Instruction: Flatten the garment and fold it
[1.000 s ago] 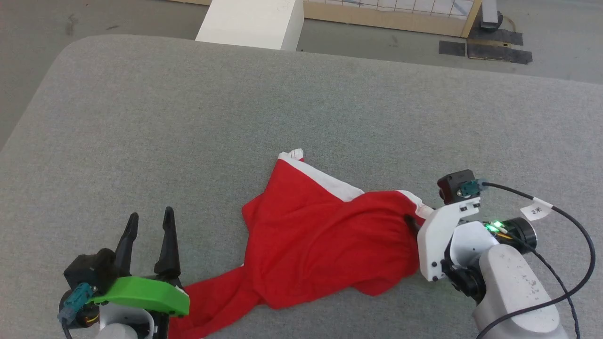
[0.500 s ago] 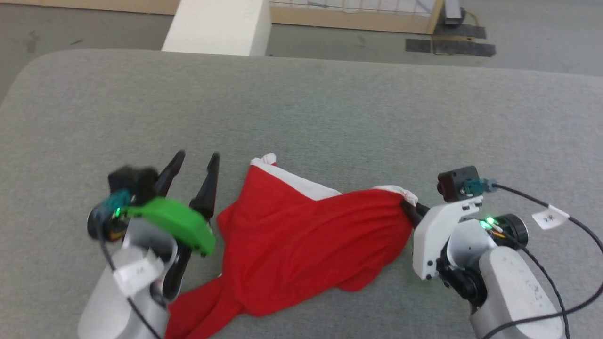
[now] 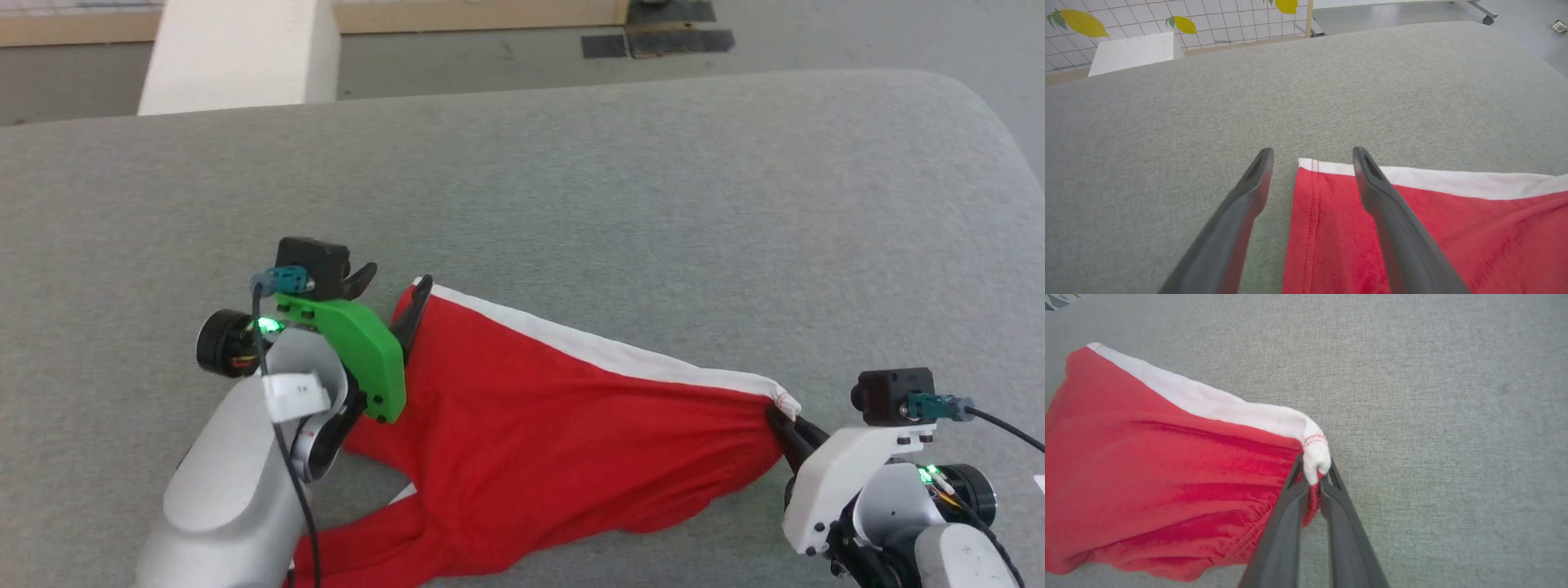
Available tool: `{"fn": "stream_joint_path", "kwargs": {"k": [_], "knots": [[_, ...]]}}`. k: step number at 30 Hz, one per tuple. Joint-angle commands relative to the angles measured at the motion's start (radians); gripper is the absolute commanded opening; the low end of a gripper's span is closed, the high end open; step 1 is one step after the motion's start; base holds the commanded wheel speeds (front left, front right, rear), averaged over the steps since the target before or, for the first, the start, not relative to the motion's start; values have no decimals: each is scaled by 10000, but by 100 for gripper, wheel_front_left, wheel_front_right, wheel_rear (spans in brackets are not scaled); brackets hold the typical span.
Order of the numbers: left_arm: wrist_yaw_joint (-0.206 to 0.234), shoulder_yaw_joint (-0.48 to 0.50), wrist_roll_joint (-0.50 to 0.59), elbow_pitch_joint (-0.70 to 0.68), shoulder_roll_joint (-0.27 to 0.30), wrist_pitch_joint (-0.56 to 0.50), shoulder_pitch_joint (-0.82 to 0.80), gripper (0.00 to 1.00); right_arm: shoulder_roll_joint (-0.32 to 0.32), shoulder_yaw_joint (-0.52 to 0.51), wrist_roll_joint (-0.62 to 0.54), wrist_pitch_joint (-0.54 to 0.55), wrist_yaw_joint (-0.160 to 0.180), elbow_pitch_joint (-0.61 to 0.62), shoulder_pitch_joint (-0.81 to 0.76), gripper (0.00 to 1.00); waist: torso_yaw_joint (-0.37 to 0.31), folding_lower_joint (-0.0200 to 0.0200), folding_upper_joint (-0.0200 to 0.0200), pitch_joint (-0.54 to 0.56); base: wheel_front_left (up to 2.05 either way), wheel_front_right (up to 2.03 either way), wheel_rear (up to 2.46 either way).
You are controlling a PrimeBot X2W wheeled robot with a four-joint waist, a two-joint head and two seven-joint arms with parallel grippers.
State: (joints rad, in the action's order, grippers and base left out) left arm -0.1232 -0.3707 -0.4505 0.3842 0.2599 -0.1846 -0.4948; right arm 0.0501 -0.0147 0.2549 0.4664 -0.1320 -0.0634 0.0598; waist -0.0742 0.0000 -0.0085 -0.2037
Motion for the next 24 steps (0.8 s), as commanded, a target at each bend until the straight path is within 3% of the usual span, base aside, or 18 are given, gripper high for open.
{"fn": "stream_joint_path", "kwargs": {"k": [1, 13, 14, 16, 20, 24], "knots": [[-61, -90, -14, 109, 78, -145, -353, 100, 1, 20, 150, 2, 13, 132, -122, 0, -379, 0, 85, -335, 0, 0, 0], [54, -1268, 683, 2633, 147, -2642, -1878, 100, 1, 478, 456, -161, 13, 304, -28, 0, -578, 0, 85, -1065, 0, 0, 0], [36, -1341, 602, 2767, 107, -2871, -1884, 53, 1, 471, 450, -188, 13, 284, -15, 0, -573, 0, 85, -1084, 0, 0, 0], [2, -1523, 525, 2889, 109, -3166, -1887, 0, 1, 443, 424, -229, 13, 244, -2, 0, -551, 0, 85, -1108, 0, 0, 0], [-47, -1783, 180, 2945, 133, -3504, -1819, 0, 1, 400, 378, -278, 13, 147, 49, 0, -481, 0, 85, -1074, 0, 0, 0], [-61, -1622, -333, 2747, 85, -3119, -1849, 0, 1, 338, 283, -277, 13, 93, 181, 0, -364, 0, 85, -899, 0, 0, 0]]}}
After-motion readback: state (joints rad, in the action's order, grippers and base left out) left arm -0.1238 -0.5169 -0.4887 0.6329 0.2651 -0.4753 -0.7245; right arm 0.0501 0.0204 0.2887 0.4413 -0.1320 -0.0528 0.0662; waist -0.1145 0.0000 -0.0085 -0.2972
